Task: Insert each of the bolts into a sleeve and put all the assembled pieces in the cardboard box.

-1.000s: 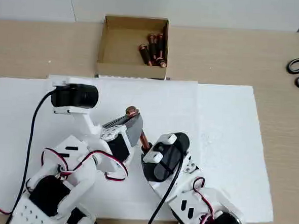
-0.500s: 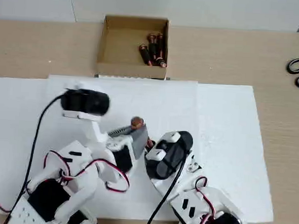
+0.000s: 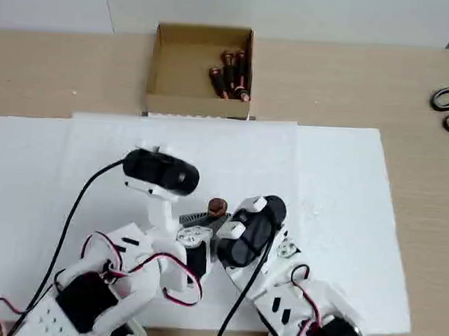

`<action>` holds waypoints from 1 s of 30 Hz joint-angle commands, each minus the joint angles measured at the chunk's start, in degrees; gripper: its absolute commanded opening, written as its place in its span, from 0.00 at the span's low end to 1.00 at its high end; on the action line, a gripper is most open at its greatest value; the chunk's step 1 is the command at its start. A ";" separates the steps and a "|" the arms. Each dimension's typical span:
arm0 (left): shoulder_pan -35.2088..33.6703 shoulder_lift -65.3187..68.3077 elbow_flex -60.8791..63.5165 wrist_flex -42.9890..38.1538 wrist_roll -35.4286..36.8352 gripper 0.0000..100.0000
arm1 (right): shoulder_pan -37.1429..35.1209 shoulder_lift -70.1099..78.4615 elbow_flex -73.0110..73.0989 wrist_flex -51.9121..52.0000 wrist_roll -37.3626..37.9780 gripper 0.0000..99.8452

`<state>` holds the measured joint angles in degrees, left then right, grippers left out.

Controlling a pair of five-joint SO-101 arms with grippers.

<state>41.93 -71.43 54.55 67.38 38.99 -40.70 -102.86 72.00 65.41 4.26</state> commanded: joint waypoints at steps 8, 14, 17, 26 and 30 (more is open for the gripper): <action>1.41 0.18 0.84 -0.97 -7.38 0.06 | 0.92 -1.10 -4.04 -1.45 0.26 0.00; 1.41 0.18 -2.42 4.22 -7.47 0.25 | 1.01 -1.10 -4.04 -1.36 0.26 0.00; 1.41 0.26 -3.03 6.33 -7.56 0.28 | 1.01 -1.10 -3.78 -1.36 0.26 0.00; 1.05 0.18 -5.76 12.92 -7.65 0.28 | 1.01 -1.10 -3.69 -1.36 0.09 0.00; -2.20 0.18 -10.77 16.00 -7.65 0.28 | 1.10 -1.10 -3.69 -1.36 0.09 0.00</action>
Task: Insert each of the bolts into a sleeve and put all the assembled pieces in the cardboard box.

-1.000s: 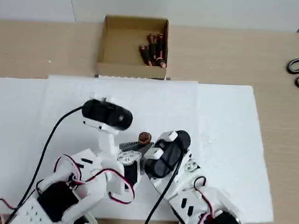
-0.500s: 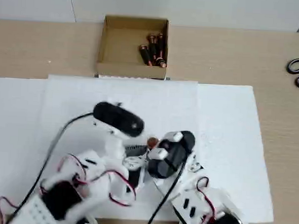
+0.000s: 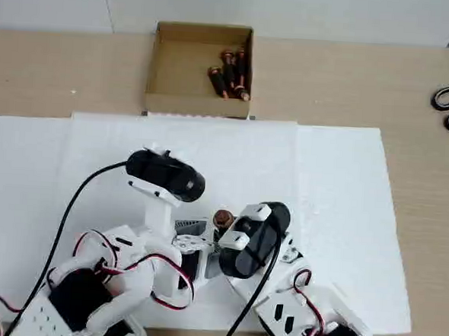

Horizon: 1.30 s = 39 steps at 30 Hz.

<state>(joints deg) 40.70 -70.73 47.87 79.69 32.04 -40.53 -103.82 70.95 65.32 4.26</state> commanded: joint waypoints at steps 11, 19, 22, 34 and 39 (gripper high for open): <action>-10.55 -0.53 -17.71 7.12 -3.25 0.25 | 0.92 -0.13 -2.64 -1.27 0.00 0.00; -23.65 -0.53 -17.89 6.95 -3.25 0.02 | 1.01 -0.13 -2.64 -1.27 -3.96 0.00; -30.24 -0.53 -13.05 5.80 -3.34 0.01 | 3.30 -0.13 -2.64 -1.27 -4.04 0.00; -47.21 -0.53 23.52 -28.48 -21.27 0.01 | 25.27 -0.13 1.14 -1.27 -4.92 0.00; -46.51 -0.53 28.18 -33.67 -26.73 0.01 | 26.86 -0.13 2.55 -1.45 -8.18 0.00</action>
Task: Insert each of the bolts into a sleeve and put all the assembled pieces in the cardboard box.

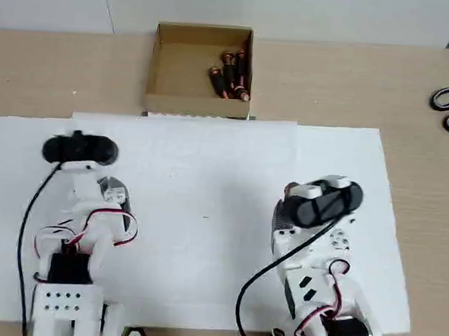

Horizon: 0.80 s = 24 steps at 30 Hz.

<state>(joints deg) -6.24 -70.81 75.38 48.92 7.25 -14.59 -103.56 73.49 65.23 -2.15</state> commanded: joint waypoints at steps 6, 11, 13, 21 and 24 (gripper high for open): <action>4.84 -0.44 4.09 -3.34 -2.20 0.01 | 4.79 -0.40 1.32 -1.27 -1.85 0.00; 5.19 -0.44 9.45 -6.42 -2.29 0.01 | 6.64 -0.40 1.32 -1.19 -1.76 0.00; 5.54 -0.44 11.03 -7.82 -2.29 0.01 | 6.64 -0.40 1.32 -0.92 -1.85 0.00; 5.45 -0.44 10.95 -8.35 -1.93 0.01 | 6.46 -0.40 1.41 0.40 -1.93 0.00; 5.45 -0.44 10.68 -8.26 -1.76 0.01 | 6.37 -0.40 1.49 0.48 -1.93 0.00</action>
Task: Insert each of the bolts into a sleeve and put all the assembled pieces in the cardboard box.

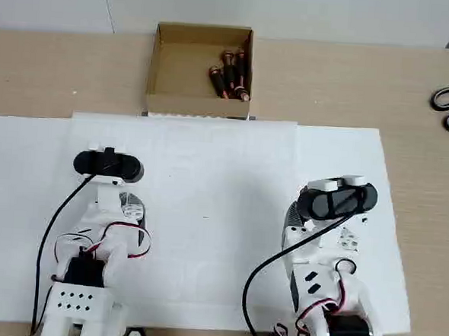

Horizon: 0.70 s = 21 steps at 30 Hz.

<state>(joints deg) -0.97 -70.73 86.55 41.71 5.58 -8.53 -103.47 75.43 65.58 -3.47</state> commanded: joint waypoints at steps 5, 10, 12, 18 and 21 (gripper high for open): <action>0.00 -0.53 -0.31 -0.97 -0.09 0.01 | 0.22 -0.48 -1.93 0.13 -0.26 0.00; -3.60 -0.53 -0.40 -1.14 0.18 0.01 | 0.22 -0.40 -3.08 0.13 -0.09 0.00; -7.12 -0.53 -0.40 -1.14 3.43 0.01 | 0.22 -0.40 -3.08 0.04 0.62 0.00; -2.64 -0.53 -0.31 -1.14 11.60 0.01 | 0.22 1.54 -6.59 -0.57 0.62 0.00; 1.58 -0.53 -0.31 -1.14 11.60 0.01 | 0.22 7.69 -10.11 -0.48 0.26 0.00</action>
<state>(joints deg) -2.37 -70.73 86.55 41.71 16.84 -8.62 -99.60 70.95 65.58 -3.47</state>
